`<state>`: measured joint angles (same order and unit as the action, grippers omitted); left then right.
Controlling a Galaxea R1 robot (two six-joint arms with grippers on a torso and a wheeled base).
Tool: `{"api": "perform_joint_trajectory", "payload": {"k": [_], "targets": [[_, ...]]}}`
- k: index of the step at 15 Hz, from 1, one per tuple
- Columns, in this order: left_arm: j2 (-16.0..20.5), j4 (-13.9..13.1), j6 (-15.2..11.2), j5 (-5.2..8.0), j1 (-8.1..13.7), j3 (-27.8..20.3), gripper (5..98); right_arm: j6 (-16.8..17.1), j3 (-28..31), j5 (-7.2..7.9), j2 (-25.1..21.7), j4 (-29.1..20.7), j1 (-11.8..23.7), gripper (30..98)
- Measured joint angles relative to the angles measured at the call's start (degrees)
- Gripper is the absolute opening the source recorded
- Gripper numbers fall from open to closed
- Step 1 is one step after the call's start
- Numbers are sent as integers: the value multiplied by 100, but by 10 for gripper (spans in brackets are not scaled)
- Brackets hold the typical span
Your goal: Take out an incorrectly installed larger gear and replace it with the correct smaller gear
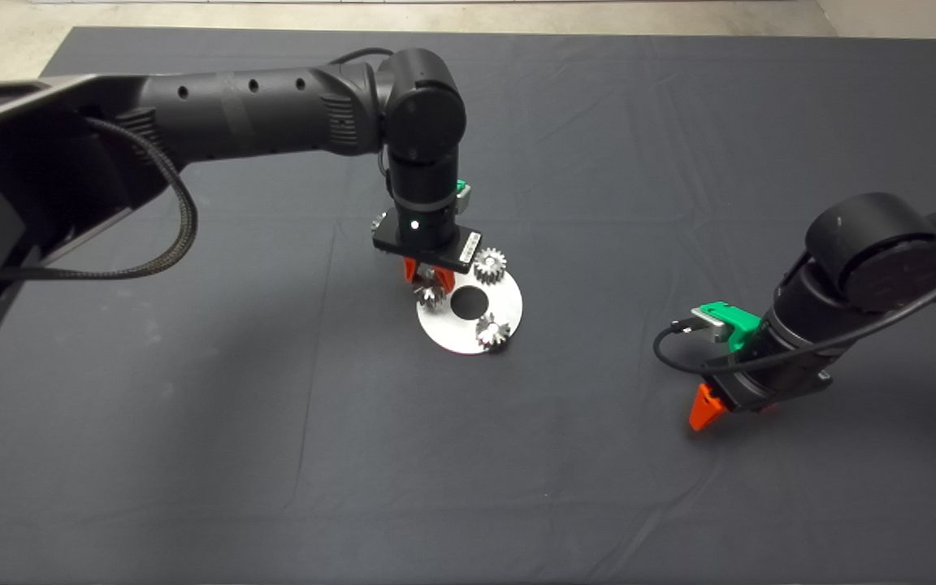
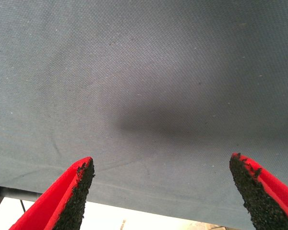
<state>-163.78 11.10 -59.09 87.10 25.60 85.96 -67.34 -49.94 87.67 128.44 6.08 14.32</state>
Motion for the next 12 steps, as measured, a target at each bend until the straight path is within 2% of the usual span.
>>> {"api": "perform_joint_trajectory", "payload": {"k": [7, 10, 12], "targets": [[16, 3, 93, -15, 0, 51, 216, 0, -30, 2, 6, 2, 0, 744], [52, 73, -61, -37, -2, -135, 216, 1, -112, 2, 15, 3, 0, 744], [66, 84, -157, -6, -20, -220, 216, 1, -147, 0, 15, 3, 0, 744]]}}
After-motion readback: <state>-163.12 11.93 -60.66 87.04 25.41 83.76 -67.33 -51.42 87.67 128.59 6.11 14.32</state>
